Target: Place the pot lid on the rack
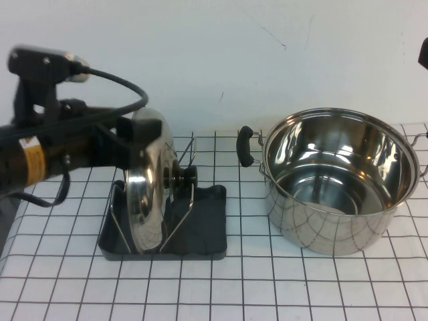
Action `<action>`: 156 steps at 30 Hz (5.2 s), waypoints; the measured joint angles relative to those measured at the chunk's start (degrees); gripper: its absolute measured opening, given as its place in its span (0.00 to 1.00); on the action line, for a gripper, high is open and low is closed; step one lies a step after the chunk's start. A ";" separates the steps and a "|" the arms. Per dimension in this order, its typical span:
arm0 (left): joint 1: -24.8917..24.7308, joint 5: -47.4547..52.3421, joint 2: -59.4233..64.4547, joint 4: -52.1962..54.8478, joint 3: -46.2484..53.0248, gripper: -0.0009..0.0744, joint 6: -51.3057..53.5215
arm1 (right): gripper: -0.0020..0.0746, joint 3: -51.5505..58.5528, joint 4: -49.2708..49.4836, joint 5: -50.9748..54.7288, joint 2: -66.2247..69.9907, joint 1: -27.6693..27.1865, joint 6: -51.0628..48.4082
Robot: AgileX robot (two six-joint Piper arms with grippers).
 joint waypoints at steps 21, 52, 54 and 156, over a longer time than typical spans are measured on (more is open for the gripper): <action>0.00 49.16 -24.23 -24.75 1.41 0.01 36.19 | 0.02 -1.94 37.67 66.86 -0.35 0.00 -66.58; 0.00 50.05 -40.87 -149.04 27.98 0.01 145.52 | 0.02 27.81 113.06 54.40 -30.69 -0.05 -118.96; 0.00 49.78 -40.87 -151.21 28.08 0.01 146.15 | 0.02 27.81 113.79 54.40 -30.69 -0.05 -118.96; 11.48 43.29 -73.88 -108.57 52.12 0.01 107.66 | 0.02 27.81 115.43 54.86 -30.78 -0.05 -118.96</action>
